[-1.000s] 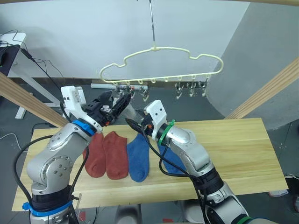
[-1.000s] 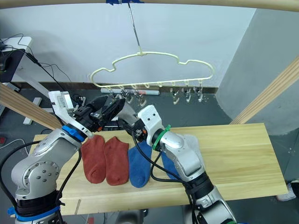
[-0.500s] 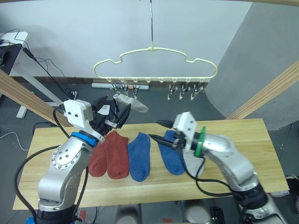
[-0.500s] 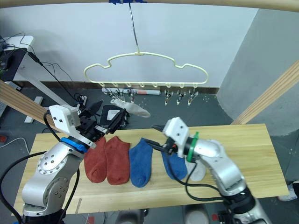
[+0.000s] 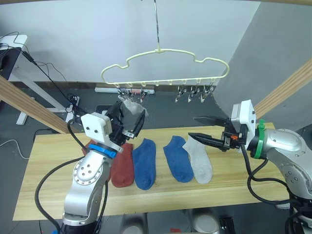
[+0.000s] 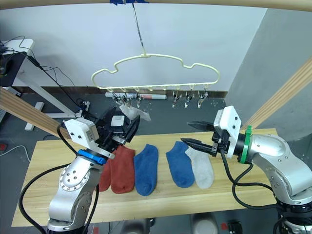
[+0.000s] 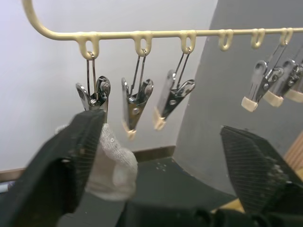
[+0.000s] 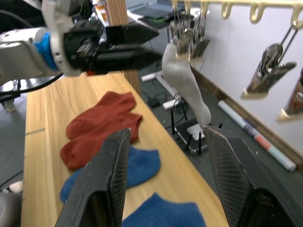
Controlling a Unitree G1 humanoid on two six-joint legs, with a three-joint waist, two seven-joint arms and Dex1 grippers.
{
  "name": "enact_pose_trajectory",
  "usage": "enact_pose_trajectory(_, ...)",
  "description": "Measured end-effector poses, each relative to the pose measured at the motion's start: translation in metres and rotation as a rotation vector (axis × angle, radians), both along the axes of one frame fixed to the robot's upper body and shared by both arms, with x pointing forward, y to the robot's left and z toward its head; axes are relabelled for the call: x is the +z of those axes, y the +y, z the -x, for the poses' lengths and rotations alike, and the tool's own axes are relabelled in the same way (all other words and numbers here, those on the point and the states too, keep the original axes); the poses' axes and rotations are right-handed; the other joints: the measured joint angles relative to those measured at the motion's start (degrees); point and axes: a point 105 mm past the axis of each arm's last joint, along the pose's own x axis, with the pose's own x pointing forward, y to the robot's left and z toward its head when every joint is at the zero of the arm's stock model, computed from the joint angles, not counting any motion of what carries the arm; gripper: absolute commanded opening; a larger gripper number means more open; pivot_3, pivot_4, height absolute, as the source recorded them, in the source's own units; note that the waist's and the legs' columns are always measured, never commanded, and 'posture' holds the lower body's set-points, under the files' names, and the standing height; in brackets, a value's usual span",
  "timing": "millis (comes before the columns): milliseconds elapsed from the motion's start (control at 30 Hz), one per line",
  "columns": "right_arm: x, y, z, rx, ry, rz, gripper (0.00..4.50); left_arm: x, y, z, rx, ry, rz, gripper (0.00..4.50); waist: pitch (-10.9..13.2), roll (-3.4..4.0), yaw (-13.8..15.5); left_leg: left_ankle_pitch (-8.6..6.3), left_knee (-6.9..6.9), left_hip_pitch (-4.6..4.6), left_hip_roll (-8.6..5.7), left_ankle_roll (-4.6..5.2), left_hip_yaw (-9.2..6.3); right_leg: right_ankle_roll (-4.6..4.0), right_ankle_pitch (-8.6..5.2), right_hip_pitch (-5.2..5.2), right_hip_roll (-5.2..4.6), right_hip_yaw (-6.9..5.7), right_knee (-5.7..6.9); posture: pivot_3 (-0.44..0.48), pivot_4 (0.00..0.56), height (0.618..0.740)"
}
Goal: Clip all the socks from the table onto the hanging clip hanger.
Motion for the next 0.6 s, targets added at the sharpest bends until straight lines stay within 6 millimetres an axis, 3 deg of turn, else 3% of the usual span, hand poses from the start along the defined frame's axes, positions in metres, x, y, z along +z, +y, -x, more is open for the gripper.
enact_pose_trajectory(67,0.001,0.0,0.001,0.001,0.003,-0.004,2.56,-0.002,0.001,-0.003,0.015,0.001,-0.007,2.77,0.0,0.0,-0.1,0.0,0.0,0.01,0.0,0.0,0.01,0.0,0.0,0.0,0.0,0.01,0.0,-0.261,0.339,0.74)
enact_pose_trajectory(600,0.007,-0.005,-0.004,-0.054,-0.011,-0.011,2.56,-0.006,-0.004,-0.032,0.037,-0.011,0.025,2.77,0.0,0.0,-0.2,0.0,0.11,0.01,-0.01,0.0,-0.02,0.0,0.0,0.04,0.02,-0.05,0.06,-0.289,0.344,0.74)
